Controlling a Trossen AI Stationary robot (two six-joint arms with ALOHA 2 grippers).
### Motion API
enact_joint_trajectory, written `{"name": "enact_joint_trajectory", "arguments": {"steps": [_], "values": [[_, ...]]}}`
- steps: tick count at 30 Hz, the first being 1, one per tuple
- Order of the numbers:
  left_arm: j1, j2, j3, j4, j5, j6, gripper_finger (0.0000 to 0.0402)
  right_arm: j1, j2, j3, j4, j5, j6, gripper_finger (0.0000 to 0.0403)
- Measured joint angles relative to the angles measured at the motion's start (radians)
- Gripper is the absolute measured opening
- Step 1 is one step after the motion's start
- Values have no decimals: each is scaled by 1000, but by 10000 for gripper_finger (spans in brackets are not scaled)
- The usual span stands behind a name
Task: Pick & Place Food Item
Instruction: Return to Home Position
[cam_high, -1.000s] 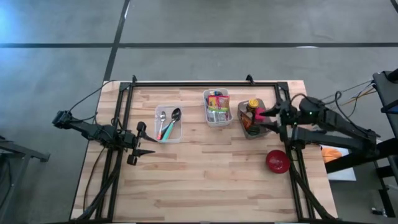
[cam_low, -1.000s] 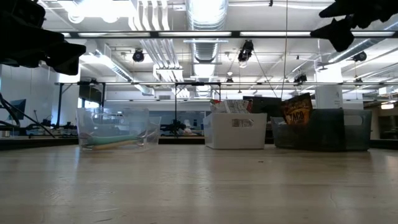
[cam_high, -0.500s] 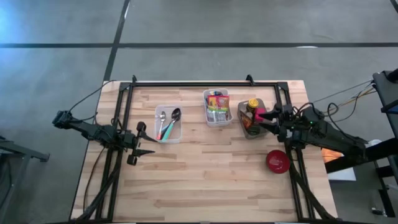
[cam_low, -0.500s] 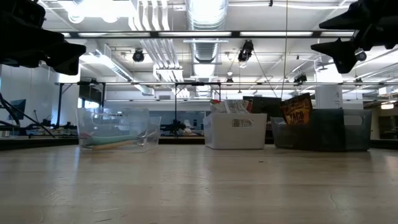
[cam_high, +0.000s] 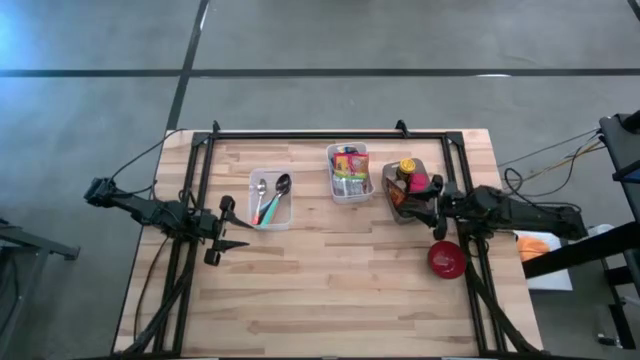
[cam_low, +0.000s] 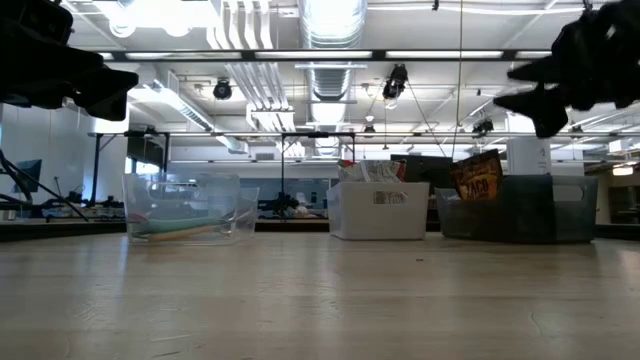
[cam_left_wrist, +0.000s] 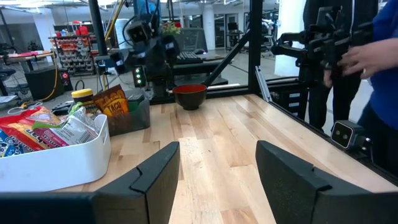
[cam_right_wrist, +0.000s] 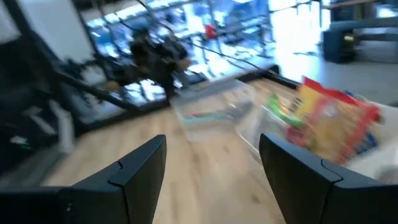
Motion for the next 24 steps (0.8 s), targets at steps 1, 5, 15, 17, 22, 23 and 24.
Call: {"name": "enact_joint_trajectory", "arguments": {"steps": [1,5,15,17,22,23,24], "values": [[0,0,0,0,0,0,214,10,0,-16,0,27,-19,253],[0,2,0,0,0,0,214,22,36,-35,44,32,-203,253],[0,6,0,0,2,0,214,22,105,-37,32,27,-375,253],[0,6,0,0,2,0,214,22,113,-37,32,27,-332,253],[0,6,0,0,2,0,214,22,130,-37,31,26,-252,253],[0,6,0,0,2,0,214,22,133,-37,31,26,-245,253],[0,6,0,0,2,0,214,22,135,-37,30,26,-244,253]]}}
